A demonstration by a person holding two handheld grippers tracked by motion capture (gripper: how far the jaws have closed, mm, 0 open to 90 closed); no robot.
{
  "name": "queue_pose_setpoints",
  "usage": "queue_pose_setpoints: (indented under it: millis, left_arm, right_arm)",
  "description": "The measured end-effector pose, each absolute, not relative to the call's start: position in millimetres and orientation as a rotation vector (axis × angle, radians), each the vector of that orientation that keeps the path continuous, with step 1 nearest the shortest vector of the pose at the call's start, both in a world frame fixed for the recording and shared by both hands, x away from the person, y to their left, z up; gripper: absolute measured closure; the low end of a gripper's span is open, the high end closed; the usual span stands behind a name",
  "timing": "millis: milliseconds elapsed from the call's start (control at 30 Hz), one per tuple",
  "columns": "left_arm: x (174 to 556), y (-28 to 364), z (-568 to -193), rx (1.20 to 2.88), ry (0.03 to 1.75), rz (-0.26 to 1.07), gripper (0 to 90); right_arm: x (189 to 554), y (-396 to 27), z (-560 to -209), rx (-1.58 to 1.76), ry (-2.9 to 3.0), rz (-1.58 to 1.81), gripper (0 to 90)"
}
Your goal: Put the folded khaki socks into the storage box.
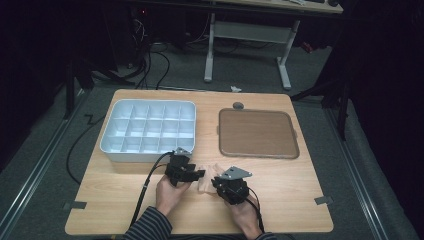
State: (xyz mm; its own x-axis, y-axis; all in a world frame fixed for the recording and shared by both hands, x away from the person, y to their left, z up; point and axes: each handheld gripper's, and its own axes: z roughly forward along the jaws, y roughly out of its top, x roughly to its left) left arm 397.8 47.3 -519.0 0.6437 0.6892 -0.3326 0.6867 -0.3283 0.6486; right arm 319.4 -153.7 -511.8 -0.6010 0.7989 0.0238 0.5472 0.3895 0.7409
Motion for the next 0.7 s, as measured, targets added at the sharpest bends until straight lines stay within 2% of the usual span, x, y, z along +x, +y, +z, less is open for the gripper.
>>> queue_pose_setpoints:
  millis: [333, 700]
  left_arm:
    - [399.0, 43.9, -522.9, 2.083, 1.062, 0.008, 59.8]
    - [399.9, 43.4, -525.0, 2.068, 1.031, -0.033, 84.4]
  right_arm:
    - [319.6, -152.7, -522.9, 1.172, 2.336, 1.000, 83.8]
    - [319.5, -152.9, -523.8, 1.159, 2.340, 1.007, 84.3]
